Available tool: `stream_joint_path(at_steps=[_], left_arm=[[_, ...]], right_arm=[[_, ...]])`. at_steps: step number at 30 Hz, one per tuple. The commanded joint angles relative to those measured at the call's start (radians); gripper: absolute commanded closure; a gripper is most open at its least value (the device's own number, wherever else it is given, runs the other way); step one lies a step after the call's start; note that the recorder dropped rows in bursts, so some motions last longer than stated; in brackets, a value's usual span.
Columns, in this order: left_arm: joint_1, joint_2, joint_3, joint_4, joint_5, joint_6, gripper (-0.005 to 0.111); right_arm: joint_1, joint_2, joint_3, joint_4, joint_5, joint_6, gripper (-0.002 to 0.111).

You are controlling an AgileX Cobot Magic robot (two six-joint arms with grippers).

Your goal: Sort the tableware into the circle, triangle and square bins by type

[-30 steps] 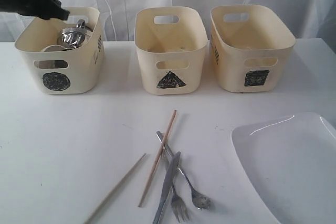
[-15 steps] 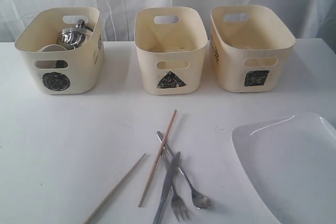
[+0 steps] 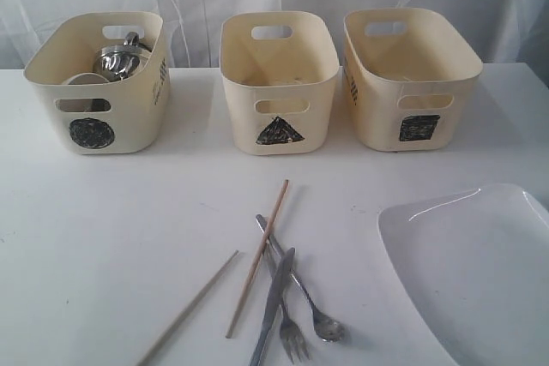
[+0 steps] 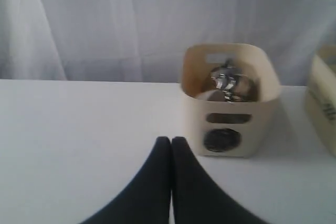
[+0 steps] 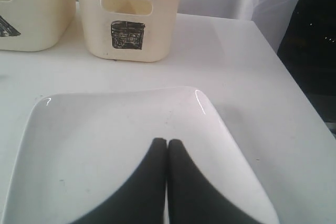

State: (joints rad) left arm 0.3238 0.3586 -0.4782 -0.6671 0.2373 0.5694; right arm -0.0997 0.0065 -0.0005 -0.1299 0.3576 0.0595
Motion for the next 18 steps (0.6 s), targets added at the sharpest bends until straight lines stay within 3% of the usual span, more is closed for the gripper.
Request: stream_joint_path(at_steps=[1,5,8,11,18], left_arm=[[0.003,-0.197,0.079,-0.140,0.294,0.012,0.107],[0.003,-0.229,0.118,-0.111,0.238,0.033,0.107],[0.003,-0.229,0.118,0.073,0.189,0.035,0.107],[0.003,-0.229,0.127,0.136,0.207,0.030,0.107],[0.003,-0.228,0.324,0.132,0.122,0.036,0.107]], right_arm=[[0.001,-0.007,0.000,-0.001,-0.007,-0.007,0.108],[0.001,-0.007,0.000,-0.001,-0.007,-0.007,0.108],[0.001,-0.007,0.000,-0.001,-0.007,-0.007,0.108],[0.001,-0.007,0.000,-0.001,-0.007,-0.007,0.108],[0.001,-0.007,0.000,-0.001,-0.007,-0.007,0.108]])
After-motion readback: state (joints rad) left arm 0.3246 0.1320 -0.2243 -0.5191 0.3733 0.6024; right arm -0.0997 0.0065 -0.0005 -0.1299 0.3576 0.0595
